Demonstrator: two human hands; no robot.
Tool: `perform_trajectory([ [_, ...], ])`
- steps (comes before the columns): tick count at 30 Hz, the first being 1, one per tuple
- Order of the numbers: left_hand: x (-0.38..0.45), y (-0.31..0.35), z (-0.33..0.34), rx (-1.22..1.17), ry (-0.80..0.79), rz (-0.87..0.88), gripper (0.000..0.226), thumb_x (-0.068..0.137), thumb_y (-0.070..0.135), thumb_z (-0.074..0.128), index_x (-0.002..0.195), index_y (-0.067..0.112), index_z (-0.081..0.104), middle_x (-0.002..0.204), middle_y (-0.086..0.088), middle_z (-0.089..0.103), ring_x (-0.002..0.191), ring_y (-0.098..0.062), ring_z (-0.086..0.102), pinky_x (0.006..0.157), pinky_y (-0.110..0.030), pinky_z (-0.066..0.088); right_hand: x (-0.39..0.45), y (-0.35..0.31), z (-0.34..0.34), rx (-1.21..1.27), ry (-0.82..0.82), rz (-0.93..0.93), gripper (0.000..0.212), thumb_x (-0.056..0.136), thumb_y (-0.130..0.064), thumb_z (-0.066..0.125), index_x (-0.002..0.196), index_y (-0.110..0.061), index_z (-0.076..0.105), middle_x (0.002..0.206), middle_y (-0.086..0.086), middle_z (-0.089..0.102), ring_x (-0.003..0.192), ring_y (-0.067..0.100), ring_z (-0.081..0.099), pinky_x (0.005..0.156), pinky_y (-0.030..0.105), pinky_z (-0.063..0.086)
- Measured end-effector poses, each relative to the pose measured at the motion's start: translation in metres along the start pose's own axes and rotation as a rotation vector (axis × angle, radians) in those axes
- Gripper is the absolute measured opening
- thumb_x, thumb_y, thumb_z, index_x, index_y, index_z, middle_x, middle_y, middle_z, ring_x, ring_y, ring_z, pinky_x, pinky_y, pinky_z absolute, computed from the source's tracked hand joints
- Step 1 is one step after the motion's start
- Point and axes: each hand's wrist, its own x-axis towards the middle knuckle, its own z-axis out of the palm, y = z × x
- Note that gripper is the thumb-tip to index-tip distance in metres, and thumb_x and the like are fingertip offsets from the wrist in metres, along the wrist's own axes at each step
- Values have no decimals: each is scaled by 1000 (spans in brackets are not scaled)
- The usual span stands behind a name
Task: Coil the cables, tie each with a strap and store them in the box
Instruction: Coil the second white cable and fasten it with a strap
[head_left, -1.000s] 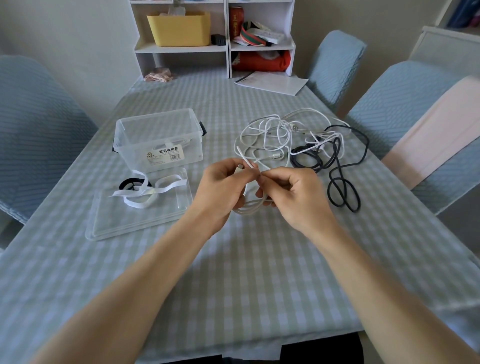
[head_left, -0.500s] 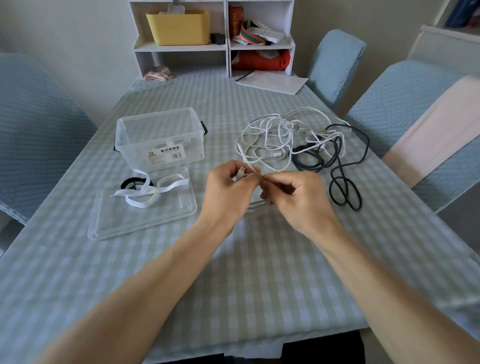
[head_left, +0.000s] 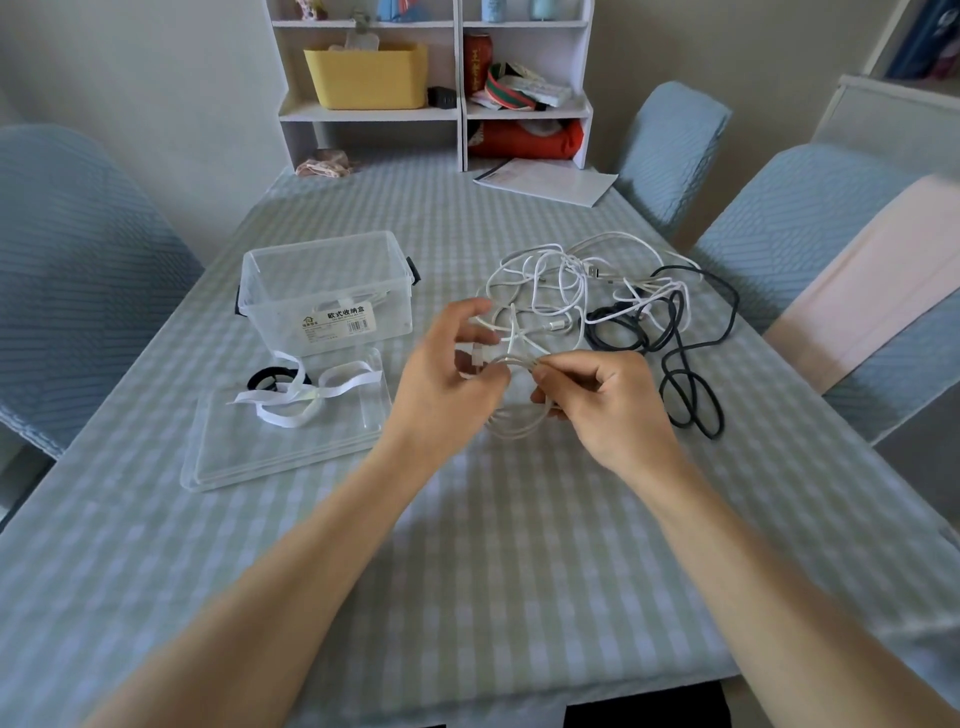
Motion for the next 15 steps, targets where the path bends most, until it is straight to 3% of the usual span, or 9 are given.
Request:
perform_trajectory([
  [3, 5, -10, -8, 337, -92, 333, 51, 81, 17, 61, 132, 25, 58, 133, 3, 49, 114, -7, 52, 93, -15, 42, 0, 0, -3, -37, 1, -13, 16, 92, -12, 67, 84, -19, 79, 69, -5, 73, 66, 18, 71, 72, 46, 59],
  [5, 12, -15, -14, 488, -133, 468, 46, 86, 24, 54, 132, 23, 62, 147, -5, 42, 132, -21, 41, 108, -28, 34, -1, -1, -4, -63, -7, -42, 15, 93, -13, 67, 87, -20, 79, 70, -7, 73, 66, 23, 70, 69, 48, 57],
  [8, 22, -17, -21, 670, -176, 564, 36, 91, 37, 51, 119, 22, 68, 152, -7, 40, 142, -34, 30, 111, -48, 32, -2, -1, -5, -107, -19, -104, 14, 93, -14, 67, 90, -18, 79, 69, -7, 72, 60, 19, 67, 60, 41, 54],
  [10, 27, -16, -22, 731, -152, 611, 33, 90, 44, 54, 102, 17, 69, 140, -6, 51, 139, -33, 36, 107, -48, 37, -2, -1, -5, -125, -3, -139, 14, 93, -12, 67, 89, -16, 79, 69, -7, 72, 56, 9, 63, 54, 29, 49],
  [12, 30, -13, -19, 746, -67, 670, 33, 90, 44, 58, 89, 13, 68, 114, -2, 63, 119, -28, 53, 98, -42, 43, 0, -1, -7, -125, 35, -141, 14, 92, -10, 67, 88, -15, 80, 69, -8, 72, 58, 4, 63, 56, 18, 44],
  [15, 31, -6, -17, 655, 14, 680, 33, 89, 42, 66, 75, 12, 65, 74, 6, 65, 74, -18, 61, 79, -35, 47, 2, 1, -11, -148, 100, -156, 14, 92, -11, 67, 86, -14, 79, 70, -10, 72, 73, 7, 67, 67, 23, 49],
])
